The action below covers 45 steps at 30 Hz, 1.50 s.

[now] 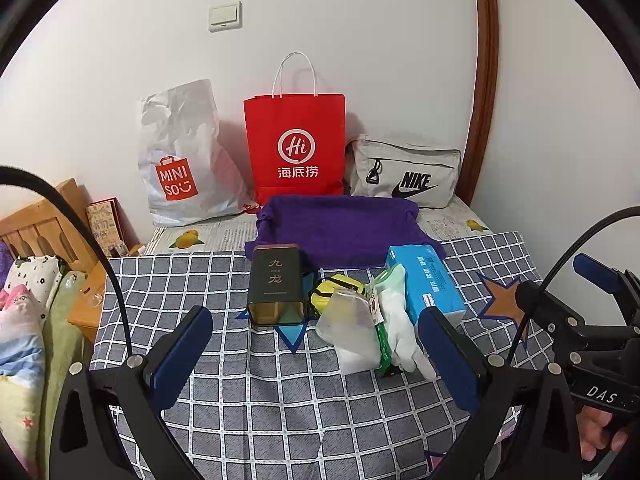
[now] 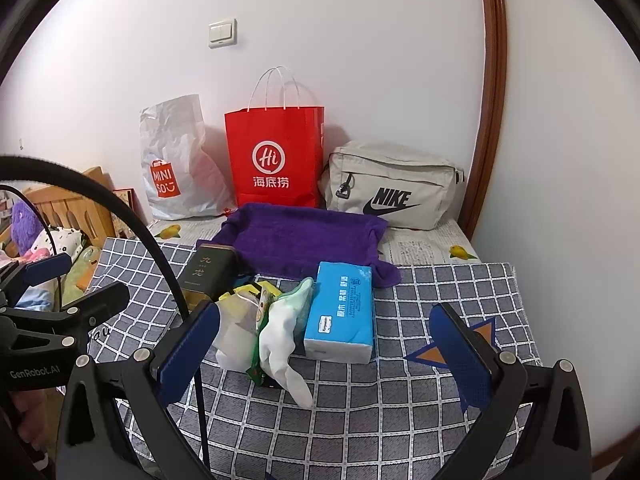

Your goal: Organize soft objects

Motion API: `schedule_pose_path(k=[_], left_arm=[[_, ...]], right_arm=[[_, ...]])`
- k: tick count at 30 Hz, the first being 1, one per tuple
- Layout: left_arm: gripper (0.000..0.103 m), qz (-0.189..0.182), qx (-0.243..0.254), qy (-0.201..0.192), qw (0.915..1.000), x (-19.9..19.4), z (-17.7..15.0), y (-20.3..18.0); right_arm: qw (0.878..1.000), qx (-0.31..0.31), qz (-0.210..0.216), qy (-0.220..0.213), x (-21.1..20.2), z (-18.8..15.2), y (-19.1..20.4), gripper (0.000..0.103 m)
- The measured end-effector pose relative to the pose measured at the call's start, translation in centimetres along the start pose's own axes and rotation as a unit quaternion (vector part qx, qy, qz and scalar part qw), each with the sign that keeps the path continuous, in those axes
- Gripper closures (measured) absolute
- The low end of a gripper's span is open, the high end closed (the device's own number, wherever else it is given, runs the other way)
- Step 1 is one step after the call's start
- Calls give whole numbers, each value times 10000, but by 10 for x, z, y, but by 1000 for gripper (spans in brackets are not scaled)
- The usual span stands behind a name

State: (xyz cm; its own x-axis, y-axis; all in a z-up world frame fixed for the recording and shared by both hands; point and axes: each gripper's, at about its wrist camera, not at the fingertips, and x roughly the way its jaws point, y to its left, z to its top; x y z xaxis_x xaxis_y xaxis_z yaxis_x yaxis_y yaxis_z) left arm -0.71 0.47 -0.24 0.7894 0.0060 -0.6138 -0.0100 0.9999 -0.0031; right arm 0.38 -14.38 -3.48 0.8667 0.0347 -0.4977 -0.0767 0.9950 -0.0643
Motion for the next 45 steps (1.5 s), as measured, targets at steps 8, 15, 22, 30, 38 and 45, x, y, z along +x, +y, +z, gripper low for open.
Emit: schedule_pose_path(k=[8,15,22,30,38,45], left_arm=[[0,-22,-12,-24,10000,0,0,2],[0,-7,6,-25,10000,-1,-1,2],[0,15,26,-38,10000,0,1,1],[0,28,66,-32,10000,-1,2,0],[0,34,96,-27,9999,-1,3,-1],[0,24,119,-18,9999,0,4,-2]], right_arm=[[10000,6,-6,-18,-1,0,0,0],[10000,23,-10,-34,-2,1,0,0],[10000,16,-16,-44,-3,2,0,0],[9999,46,-49,-96,-6,4,-1,0],[9999,59,-69,-121,-8,4,-1,0],[9999,75,-66,-123,-8,4,-3,0]])
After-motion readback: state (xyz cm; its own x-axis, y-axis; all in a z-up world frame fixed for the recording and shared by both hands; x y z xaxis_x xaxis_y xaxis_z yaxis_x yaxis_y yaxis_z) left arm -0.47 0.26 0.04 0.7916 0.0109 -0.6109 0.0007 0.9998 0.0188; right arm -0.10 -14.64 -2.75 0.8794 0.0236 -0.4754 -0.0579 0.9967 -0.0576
